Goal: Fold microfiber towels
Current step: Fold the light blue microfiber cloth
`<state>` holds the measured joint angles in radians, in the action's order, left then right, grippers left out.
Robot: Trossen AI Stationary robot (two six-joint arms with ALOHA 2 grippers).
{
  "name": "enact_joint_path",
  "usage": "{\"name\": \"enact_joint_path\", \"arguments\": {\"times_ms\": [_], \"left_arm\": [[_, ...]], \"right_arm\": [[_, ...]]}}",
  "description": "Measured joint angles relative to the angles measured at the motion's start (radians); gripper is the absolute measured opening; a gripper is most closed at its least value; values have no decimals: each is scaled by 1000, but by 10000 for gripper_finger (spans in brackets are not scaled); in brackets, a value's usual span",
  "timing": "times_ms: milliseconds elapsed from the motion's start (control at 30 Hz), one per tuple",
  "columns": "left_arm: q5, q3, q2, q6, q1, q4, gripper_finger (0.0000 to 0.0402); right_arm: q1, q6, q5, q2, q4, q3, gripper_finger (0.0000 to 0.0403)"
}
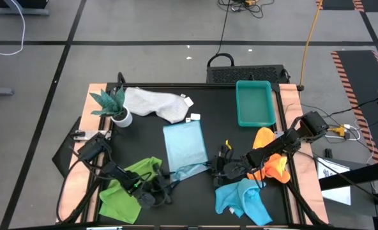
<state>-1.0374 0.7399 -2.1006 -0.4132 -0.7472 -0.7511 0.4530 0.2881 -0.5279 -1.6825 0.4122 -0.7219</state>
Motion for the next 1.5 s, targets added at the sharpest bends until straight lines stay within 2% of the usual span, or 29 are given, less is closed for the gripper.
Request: {"name": "enact_joint_path", "arguments": {"times_ms": [133, 533, 800, 967, 1233, 1400, 1500], "left_arm": [[13, 0, 1, 13, 10, -1, 193], [-190, 1, 2, 53, -31, 2, 193], [-217, 1, 2, 71, -41, 1, 180], [-172, 1, 2, 70, -41, 6, 152], [-150, 1, 20, 80, -68, 22, 88], [-66, 1, 92, 76, -80, 104, 32], [8, 1, 156, 59, -79, 185, 7]], "right_arm": [[3, 0, 2, 0, -8, 0, 0], [31, 52, 4, 0, -58, 0, 0], [64, 51, 16, 0, -61, 0, 0], [72, 50, 87, 0, -66, 0, 0], [73, 48, 87, 0, -69, 0, 0], [73, 48, 93, 0, -98, 0, 0], [73, 29, 175, 0, -101, 0, 0]]}}
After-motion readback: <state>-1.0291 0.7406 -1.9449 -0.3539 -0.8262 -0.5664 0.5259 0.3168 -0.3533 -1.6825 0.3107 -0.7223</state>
